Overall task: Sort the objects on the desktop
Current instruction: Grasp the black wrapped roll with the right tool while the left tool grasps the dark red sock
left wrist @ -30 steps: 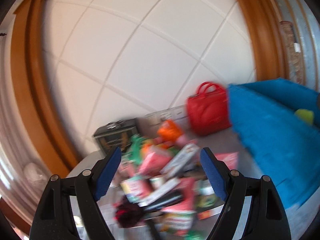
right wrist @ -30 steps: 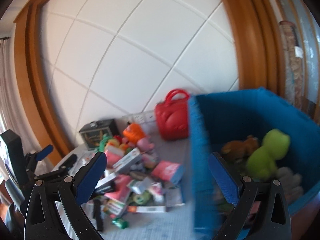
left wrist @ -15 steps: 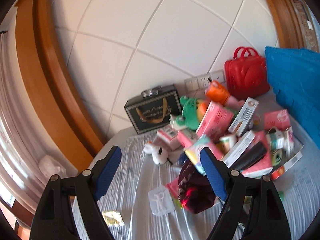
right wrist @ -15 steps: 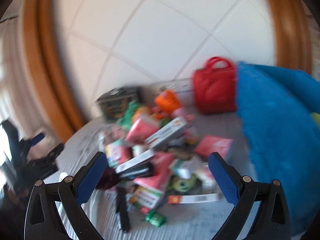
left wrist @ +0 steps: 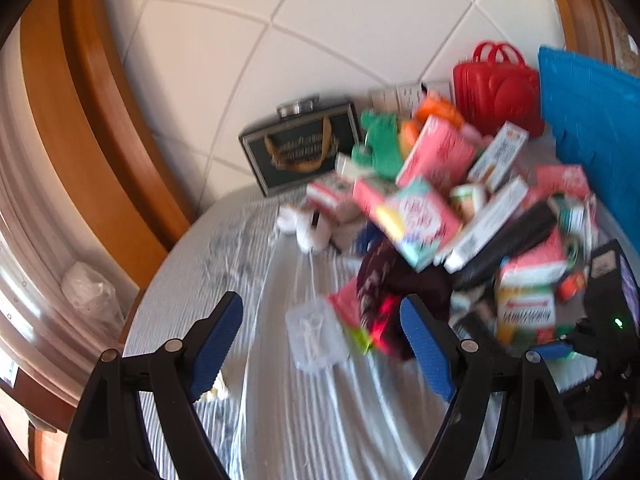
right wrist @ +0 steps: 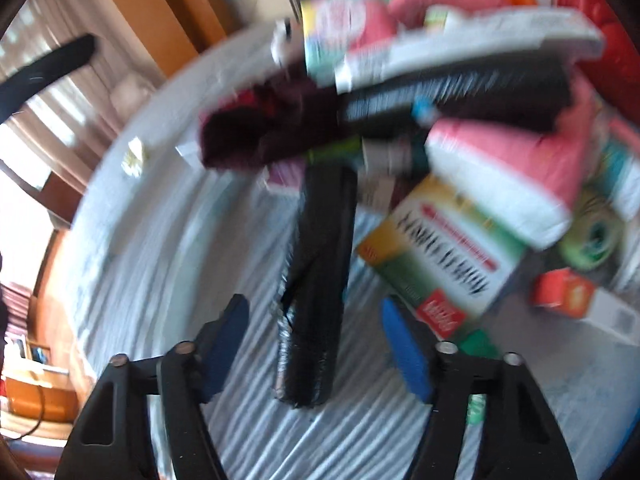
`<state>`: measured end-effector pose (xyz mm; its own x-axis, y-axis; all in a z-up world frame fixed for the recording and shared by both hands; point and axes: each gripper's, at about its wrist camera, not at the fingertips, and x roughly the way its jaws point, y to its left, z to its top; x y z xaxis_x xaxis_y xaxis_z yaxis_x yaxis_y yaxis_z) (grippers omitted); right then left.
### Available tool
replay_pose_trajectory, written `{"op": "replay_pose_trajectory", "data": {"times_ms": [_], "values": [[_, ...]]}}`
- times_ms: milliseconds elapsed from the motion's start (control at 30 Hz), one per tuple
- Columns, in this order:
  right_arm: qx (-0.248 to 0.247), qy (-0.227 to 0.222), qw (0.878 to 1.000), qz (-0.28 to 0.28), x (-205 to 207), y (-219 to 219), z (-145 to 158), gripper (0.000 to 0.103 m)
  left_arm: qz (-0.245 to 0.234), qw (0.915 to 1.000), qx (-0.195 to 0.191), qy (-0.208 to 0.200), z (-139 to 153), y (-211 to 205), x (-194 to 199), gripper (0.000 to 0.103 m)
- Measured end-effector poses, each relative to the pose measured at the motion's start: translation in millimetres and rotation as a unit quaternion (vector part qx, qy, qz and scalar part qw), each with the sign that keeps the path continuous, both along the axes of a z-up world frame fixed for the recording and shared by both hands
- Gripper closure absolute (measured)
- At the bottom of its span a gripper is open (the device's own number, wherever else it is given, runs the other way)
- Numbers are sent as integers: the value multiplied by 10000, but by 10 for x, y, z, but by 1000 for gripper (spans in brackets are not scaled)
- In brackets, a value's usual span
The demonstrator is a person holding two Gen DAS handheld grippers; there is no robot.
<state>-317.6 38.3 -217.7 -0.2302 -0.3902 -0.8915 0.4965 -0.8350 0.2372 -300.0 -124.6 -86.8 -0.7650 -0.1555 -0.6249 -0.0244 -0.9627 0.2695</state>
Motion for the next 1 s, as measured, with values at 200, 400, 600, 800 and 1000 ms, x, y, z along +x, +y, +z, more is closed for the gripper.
{"op": "replay_pose_trajectory", "data": {"times_ms": [200,400,600,800,1000], "values": [[407,117,9990,125,-82,-272,-187,61,-250,9990,275,-263,-249,-117,-58,22],[513,324,9981,80,-18,-214,-201,67,-1356,9860,739,-625,-633,88,-339,22],[339,340,9988,-30,52,-99,-212,67,-1731,9779,737,-914,-1002,288,-734,22],[347,566,9977,-127,106,-104,-220,65,-1898,9732,658,-1116,-1137,326,-952,71],[14,322,9995,16,122,-109,-185,69,-1971,9744,639,-869,-838,191,-717,79]]}}
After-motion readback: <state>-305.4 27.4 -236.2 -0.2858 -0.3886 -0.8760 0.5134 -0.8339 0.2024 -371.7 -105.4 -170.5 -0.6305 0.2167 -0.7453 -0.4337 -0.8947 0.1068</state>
